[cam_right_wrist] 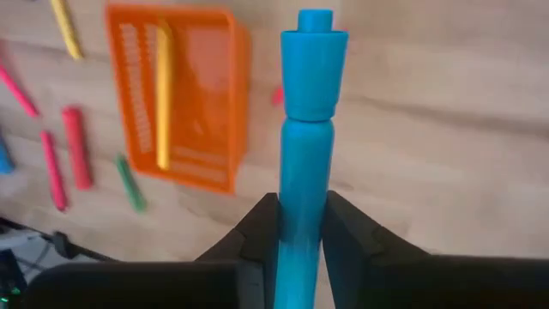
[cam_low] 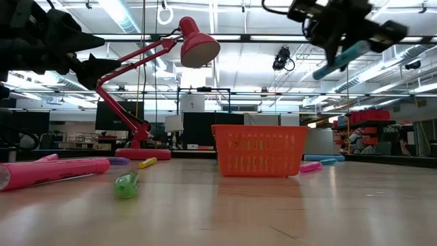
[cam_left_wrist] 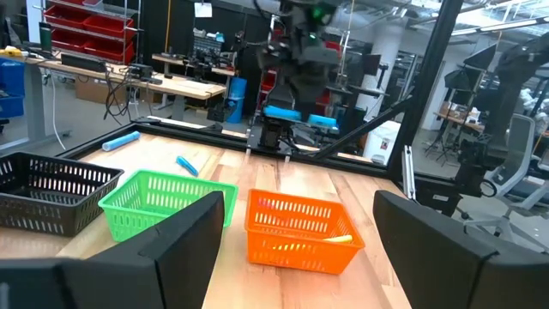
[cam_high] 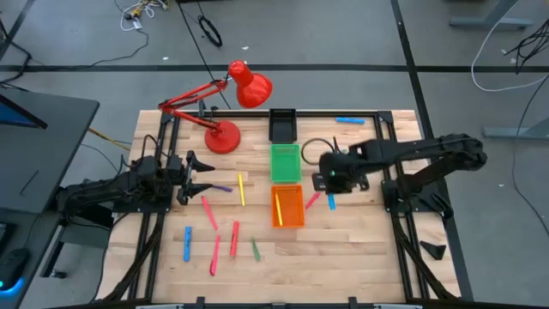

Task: Pick & Place Markers
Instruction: Put the bottom right blue highlighter into the black bin

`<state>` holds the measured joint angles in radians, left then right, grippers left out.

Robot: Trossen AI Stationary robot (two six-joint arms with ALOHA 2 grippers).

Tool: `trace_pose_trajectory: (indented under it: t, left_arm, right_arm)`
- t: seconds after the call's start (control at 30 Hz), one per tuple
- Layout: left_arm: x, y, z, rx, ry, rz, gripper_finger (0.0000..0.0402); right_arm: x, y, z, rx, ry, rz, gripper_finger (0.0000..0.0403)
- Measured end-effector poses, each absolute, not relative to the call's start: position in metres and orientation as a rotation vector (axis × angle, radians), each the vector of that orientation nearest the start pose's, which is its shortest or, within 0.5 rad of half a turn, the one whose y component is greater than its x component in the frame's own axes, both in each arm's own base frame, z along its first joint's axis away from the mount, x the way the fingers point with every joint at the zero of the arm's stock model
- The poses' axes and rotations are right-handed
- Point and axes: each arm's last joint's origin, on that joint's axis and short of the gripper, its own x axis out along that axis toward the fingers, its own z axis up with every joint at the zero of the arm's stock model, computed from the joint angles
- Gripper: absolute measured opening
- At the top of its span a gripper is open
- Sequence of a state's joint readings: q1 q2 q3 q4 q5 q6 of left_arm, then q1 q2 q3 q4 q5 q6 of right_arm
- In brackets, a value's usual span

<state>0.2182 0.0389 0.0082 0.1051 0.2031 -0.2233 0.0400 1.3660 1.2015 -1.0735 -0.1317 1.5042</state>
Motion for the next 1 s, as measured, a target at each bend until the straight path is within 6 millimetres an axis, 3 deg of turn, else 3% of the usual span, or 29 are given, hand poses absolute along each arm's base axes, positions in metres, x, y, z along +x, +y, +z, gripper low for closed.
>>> trace_pose_trajectory:
  t: [0.47,1.0]
  left_arm:
    - [0.098,0.016,0.173,-0.207,-0.074,0.007,0.0307]
    - [0.098,0.016,0.173,-0.208,-0.074,0.007,0.0307]
  right_arm:
    - [0.275,-0.062,0.300,1.273,1.029,-0.803,0.0069]
    - [0.280,-0.154,0.289,1.220,1.002,-0.886,0.0069]
